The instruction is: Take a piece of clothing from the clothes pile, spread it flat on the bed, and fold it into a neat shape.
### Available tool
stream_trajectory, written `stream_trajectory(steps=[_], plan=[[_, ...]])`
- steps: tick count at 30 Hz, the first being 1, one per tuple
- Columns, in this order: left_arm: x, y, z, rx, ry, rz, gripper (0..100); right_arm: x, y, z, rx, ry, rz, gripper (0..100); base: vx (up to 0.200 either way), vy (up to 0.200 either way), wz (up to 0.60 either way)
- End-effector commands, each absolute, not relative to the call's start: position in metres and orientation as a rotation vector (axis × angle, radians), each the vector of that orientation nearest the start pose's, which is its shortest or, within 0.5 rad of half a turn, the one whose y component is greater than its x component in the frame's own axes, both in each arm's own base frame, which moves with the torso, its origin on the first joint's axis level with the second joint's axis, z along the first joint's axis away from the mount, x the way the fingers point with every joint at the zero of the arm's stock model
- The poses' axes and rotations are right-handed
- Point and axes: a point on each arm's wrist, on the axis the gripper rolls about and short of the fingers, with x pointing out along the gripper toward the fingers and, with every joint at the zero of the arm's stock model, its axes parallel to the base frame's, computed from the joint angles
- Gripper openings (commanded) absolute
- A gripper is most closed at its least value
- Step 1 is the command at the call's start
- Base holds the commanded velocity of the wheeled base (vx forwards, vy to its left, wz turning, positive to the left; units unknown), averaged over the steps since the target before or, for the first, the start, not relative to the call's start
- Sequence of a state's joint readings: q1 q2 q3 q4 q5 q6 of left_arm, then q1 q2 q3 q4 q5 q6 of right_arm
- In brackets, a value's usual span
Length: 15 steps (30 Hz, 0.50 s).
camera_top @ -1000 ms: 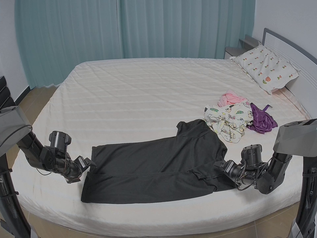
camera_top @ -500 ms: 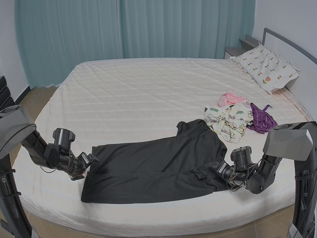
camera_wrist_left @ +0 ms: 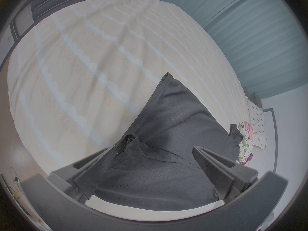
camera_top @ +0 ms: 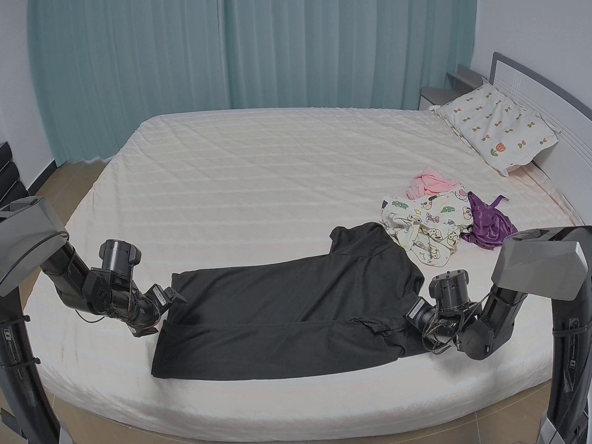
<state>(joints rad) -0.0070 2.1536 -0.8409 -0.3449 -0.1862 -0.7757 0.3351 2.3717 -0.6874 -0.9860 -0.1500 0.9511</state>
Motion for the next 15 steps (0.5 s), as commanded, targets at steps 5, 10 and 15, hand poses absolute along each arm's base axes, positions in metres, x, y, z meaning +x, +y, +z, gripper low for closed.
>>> stream_trajectory(steps=[5, 10, 15], plan=[[0.341, -0.006, 0.016, -0.798, 0.992, 0.209, 100, 0.326, 0.11, -0.02, 0.747, 0.697, -0.147, 0, 0.0, 0.0, 0.0], [0.341, -0.006, 0.016, -0.797, 0.991, 0.211, 100, 0.322, 0.11, -0.004, 0.755, 0.714, -0.125, 0, 0.0, 0.0, 0.0], [0.34, -0.006, 0.015, -0.797, 0.994, 0.212, 100, 0.325, 0.111, 0.016, 0.771, 0.749, -0.08, 0, 0.0, 0.0, 0.0]])
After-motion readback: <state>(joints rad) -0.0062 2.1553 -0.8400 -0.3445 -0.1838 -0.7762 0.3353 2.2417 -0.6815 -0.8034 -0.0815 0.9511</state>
